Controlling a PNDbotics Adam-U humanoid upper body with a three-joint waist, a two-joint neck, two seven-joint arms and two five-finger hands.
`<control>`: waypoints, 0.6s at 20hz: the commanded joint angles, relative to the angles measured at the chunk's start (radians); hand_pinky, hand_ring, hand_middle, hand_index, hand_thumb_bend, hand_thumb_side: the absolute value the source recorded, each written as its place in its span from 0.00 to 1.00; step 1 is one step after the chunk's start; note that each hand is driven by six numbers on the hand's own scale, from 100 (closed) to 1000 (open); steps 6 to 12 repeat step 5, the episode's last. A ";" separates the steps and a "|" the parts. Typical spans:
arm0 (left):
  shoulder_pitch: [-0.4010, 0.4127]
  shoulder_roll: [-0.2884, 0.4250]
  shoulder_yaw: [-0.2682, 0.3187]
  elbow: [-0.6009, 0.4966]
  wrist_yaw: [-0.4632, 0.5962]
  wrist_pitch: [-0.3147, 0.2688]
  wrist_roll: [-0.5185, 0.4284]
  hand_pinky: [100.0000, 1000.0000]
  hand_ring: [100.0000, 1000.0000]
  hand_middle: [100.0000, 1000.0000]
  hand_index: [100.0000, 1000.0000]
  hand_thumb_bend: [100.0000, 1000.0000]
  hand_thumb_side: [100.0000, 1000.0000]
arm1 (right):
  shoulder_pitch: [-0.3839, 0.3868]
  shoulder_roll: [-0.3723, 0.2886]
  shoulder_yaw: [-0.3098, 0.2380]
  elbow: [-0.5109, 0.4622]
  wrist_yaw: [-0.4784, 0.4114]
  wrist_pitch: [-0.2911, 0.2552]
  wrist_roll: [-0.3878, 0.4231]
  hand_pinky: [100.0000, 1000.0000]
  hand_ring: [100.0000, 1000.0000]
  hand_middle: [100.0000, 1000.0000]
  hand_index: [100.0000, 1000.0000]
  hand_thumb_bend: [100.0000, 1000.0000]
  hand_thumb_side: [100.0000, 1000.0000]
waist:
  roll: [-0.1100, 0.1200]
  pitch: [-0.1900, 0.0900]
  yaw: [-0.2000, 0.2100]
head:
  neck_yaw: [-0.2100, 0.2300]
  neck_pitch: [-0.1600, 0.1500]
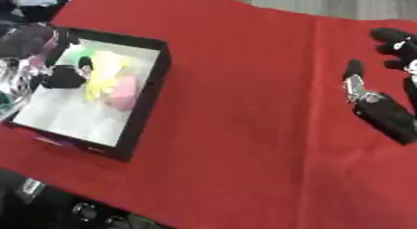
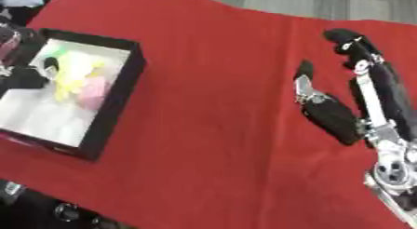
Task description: Pick up the objects with one hand, pass them to the other hand, and then place them into the box on the other side of the table.
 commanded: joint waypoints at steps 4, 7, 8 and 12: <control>-0.005 -0.035 0.070 -0.046 0.329 -0.185 0.162 0.98 0.59 0.54 0.72 0.00 0.35 | 0.039 -0.074 -0.119 -0.018 -0.099 -0.036 -0.102 0.78 0.86 0.92 0.89 0.00 0.41 | -0.001 -0.040 -0.015 | -0.064 0.012; -0.007 -0.045 0.072 -0.047 0.377 -0.222 0.176 1.00 0.60 0.56 0.79 0.00 0.36 | 0.051 -0.083 -0.138 -0.018 -0.121 -0.046 -0.116 0.77 0.86 0.90 0.88 0.00 0.42 | 0.000 -0.043 -0.017 | -0.071 0.013; -0.007 -0.045 0.072 -0.047 0.377 -0.222 0.176 1.00 0.60 0.56 0.79 0.00 0.36 | 0.051 -0.083 -0.138 -0.018 -0.121 -0.046 -0.116 0.77 0.86 0.90 0.88 0.00 0.42 | 0.000 -0.043 -0.017 | -0.071 0.013; -0.007 -0.045 0.072 -0.047 0.377 -0.222 0.176 1.00 0.60 0.56 0.79 0.00 0.36 | 0.051 -0.083 -0.138 -0.018 -0.121 -0.046 -0.116 0.77 0.86 0.90 0.88 0.00 0.42 | 0.000 -0.043 -0.017 | -0.071 0.013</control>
